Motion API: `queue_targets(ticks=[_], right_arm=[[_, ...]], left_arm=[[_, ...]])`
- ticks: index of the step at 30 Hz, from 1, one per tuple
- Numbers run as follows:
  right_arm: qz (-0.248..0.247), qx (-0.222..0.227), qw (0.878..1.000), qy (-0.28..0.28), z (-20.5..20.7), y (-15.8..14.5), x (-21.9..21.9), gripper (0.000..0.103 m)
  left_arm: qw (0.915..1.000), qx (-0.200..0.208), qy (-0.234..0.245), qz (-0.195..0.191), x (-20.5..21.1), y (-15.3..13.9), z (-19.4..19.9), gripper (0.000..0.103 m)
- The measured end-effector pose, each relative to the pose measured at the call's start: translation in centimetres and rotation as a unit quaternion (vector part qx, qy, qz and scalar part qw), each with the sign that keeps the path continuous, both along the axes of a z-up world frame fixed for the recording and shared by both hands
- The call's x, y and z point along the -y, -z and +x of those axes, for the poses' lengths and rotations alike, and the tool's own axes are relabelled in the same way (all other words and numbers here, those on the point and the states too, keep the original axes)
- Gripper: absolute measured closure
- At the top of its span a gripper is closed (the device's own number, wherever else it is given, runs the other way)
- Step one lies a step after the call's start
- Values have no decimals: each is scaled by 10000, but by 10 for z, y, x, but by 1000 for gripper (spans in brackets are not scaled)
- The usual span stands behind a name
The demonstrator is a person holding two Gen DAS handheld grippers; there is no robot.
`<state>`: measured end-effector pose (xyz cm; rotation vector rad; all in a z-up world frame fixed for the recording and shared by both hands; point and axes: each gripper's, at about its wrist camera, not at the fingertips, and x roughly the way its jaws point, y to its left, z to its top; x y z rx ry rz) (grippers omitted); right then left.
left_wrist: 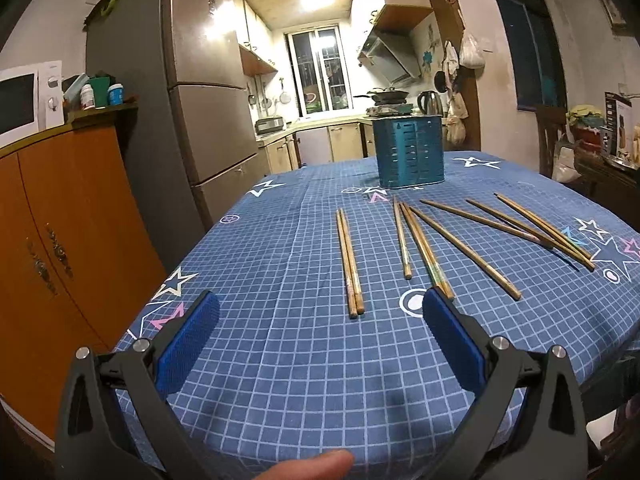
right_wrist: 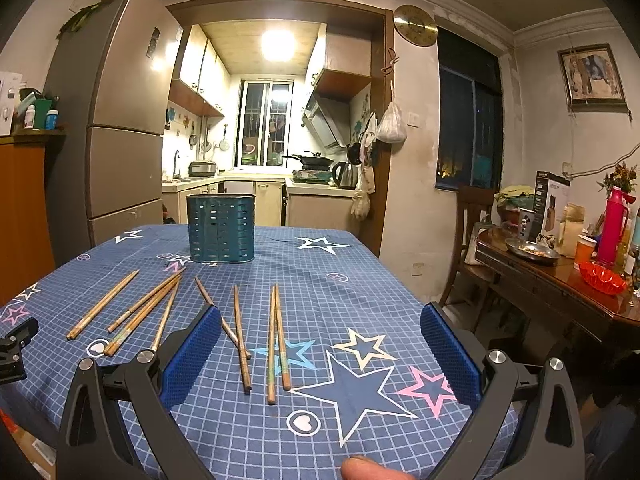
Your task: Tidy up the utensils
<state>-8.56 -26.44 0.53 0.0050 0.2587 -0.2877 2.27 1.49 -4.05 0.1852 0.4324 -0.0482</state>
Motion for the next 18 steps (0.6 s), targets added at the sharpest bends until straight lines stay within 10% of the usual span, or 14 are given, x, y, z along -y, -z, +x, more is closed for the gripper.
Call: queue_targets(ticks=[18], right_arm=[[-56, -88, 9999, -88, 4, 1, -5, 3]], left_arm=[[9994, -81, -334, -29, -11, -3, 10, 5]])
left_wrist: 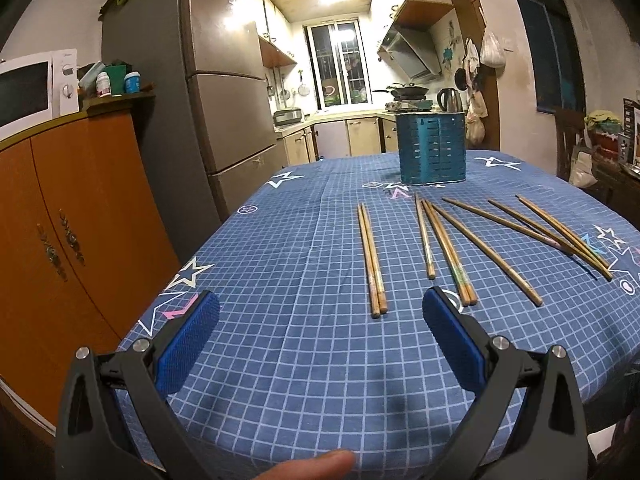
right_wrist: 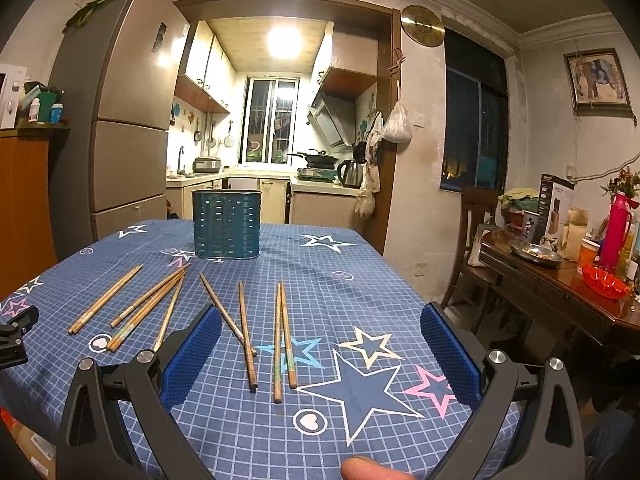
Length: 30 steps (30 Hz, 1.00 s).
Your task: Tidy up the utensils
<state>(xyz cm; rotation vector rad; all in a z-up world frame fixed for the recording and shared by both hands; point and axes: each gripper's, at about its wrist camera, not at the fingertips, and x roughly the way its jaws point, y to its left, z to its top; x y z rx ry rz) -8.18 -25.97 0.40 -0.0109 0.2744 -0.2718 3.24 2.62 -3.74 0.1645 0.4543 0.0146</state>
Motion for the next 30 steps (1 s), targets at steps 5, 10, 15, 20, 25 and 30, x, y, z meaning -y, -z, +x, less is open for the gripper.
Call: queue_targets(ticks=[5, 10, 15, 20, 25, 30], right_arm=[[-19, -24, 10000, -27, 3, 1, 0, 3], [-19, -35, 10000, -43, 5, 3, -1, 3], [-18, -36, 10000, -48, 5, 3, -1, 3], [-20, -36, 10000, -48, 4, 3, -1, 3], [-18, -40, 10000, -46, 5, 4, -1, 3], [-21, -44, 10000, -40, 5, 5, -1, 3]], left_arm=[[10000, 8, -42, 23, -1, 1, 1, 5], [10000, 27, -46, 83, 1, 1, 1, 5], [9999, 46, -46, 109, 3, 0, 1, 5], [9999, 48, -36, 139, 3, 0, 1, 5], [9998, 3, -15, 198, 5, 1, 1, 5], [9998, -93, 34, 171, 6, 2, 2, 5]])
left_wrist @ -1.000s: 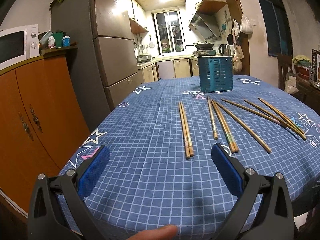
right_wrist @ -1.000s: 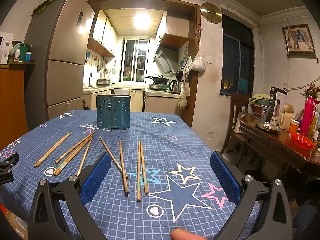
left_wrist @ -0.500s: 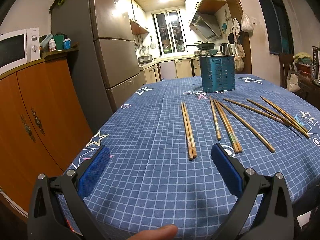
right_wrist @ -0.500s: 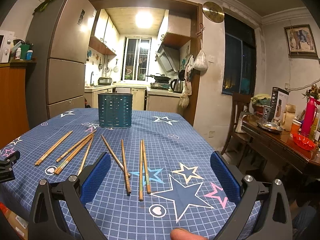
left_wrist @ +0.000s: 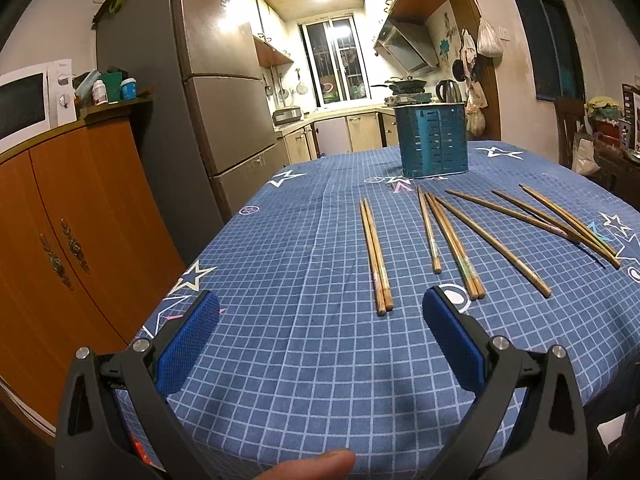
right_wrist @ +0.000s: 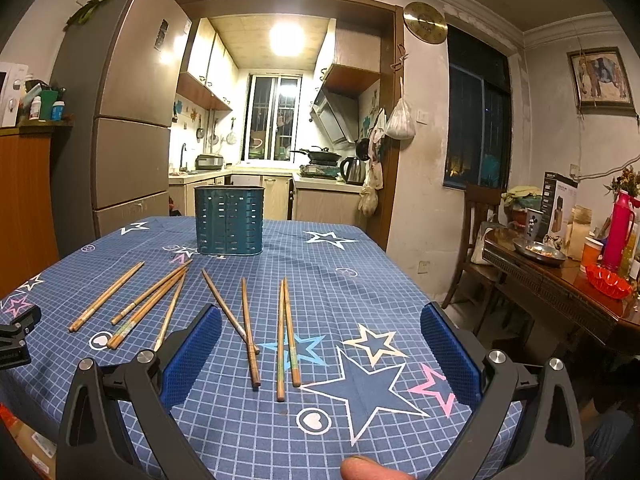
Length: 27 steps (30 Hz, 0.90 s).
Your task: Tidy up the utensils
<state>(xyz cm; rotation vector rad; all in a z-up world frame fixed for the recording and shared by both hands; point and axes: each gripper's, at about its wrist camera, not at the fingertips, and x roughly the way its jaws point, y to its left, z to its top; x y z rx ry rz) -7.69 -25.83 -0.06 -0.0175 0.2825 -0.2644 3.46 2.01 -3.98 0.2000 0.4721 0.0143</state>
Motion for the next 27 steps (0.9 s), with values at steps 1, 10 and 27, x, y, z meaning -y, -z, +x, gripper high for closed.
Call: queue_targets(ticks=[1, 10, 27], right_arm=[[0, 0, 10000, 1, 0, 0, 0, 3], [32, -25, 10000, 25, 2, 5, 4, 3], [166, -138, 9997, 130, 14, 9, 17, 3]], left_arm=[[10000, -45, 35, -34, 0, 1, 1, 5], [9978, -493, 425, -113, -9, 6, 12, 19], [9787, -1799, 961, -223, -3, 36, 78, 54]])
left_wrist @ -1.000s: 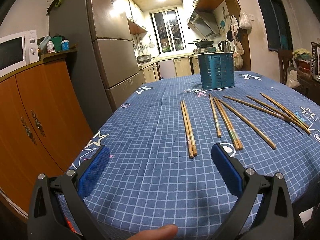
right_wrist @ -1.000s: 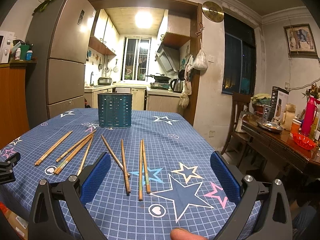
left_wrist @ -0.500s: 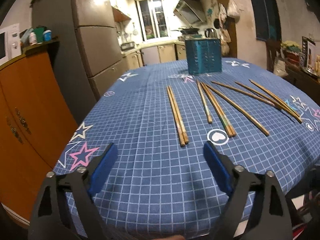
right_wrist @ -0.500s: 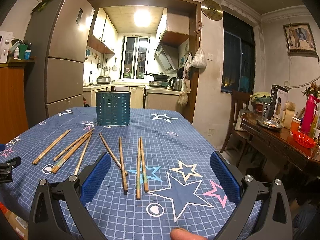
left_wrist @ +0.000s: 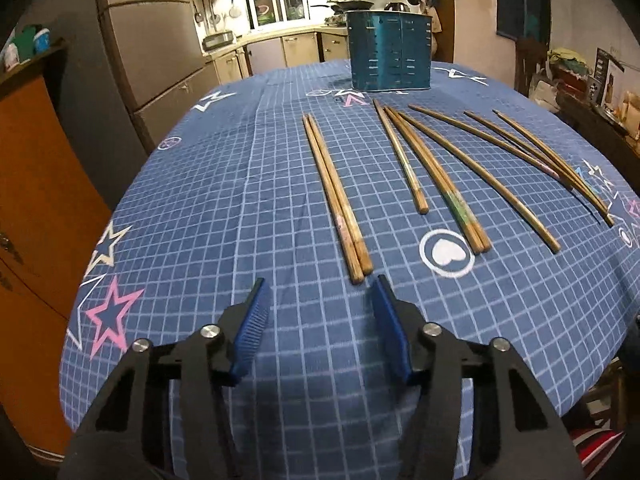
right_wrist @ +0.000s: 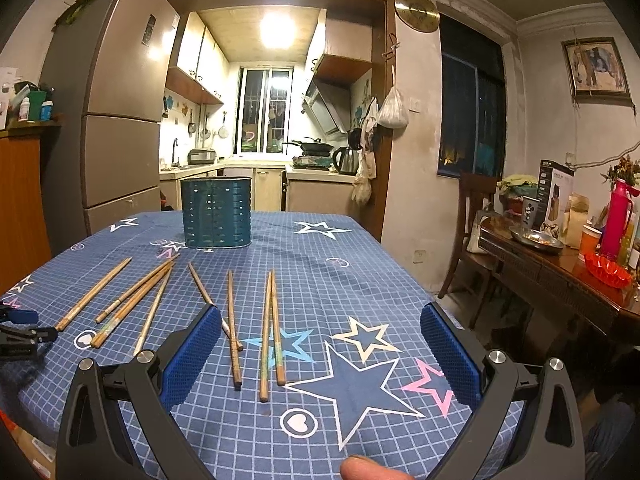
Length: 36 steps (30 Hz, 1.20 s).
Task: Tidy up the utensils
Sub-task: 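Lower the left tool onto a wooden chopstick and close on it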
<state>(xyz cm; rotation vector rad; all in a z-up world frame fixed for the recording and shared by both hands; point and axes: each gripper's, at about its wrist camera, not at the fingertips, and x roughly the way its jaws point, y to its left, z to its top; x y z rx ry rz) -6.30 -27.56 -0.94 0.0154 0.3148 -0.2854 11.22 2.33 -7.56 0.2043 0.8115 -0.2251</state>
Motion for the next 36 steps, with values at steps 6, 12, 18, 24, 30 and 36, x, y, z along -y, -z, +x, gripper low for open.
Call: queue_targets(ticks=[6, 12, 18, 24, 30, 36], right_arm=[[-16, -32, 10000, 15, 7, 1, 1, 3], [-22, -104, 9999, 12, 12, 4, 1, 3], [-43, -153, 9998, -71, 13, 7, -3, 3], [236, -145, 9986, -444, 5, 6, 0, 3], [406, -423, 9903, -1256, 13, 6, -27, 10], [307, -1081, 9773, -1795, 39, 16, -52, 46]], left_arm=[[9999, 18, 19, 163, 0, 0, 8, 54], [9992, 63, -195, 342, -16, 0, 16, 52], [9993, 117, -175, 305, -10, 0, 23, 53], [10000, 40, 47, 9, -8, 1, 30, 79], [9997, 82, 195, 78, 3, 4, 30, 98], [9998, 8, 146, -165, -2, 3, 30, 98]])
